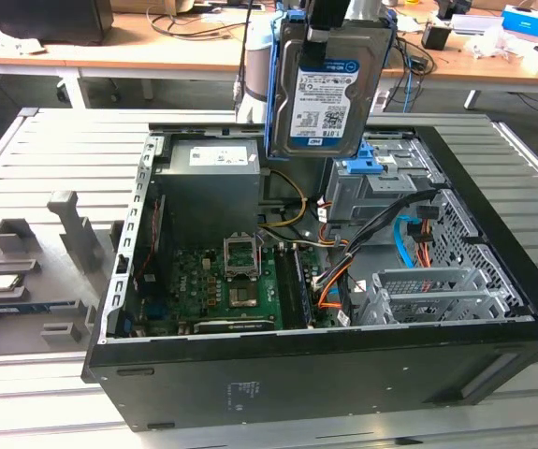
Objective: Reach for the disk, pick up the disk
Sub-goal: 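Pick up the disk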
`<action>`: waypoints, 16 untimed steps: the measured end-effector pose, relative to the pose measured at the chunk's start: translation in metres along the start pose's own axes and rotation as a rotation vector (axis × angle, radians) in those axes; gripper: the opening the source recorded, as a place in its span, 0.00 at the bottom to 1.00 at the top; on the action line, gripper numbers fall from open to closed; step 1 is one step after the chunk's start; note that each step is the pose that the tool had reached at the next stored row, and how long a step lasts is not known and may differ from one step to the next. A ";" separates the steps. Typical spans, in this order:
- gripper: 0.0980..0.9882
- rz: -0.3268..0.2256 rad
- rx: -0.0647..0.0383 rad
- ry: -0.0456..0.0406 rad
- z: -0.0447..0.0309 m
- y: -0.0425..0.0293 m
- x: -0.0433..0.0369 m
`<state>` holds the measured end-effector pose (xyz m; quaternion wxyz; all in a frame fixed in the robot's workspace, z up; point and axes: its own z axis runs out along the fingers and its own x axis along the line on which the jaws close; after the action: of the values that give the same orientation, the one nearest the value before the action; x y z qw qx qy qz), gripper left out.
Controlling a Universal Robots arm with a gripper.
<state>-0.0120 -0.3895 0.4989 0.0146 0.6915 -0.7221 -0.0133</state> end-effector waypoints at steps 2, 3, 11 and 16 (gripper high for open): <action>0.30 0.000 0.000 0.0004 0.0001 -0.0006 0.0149; 0.30 0.000 0.000 0.0005 0.0001 -0.0007 0.0174; 0.30 0.000 0.000 0.0008 0.0003 -0.0016 0.0375; 0.30 0.000 0.000 0.0008 0.0004 -0.0022 0.0512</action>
<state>-0.0120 -0.4408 0.4986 0.0148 0.6915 -0.7221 -0.0129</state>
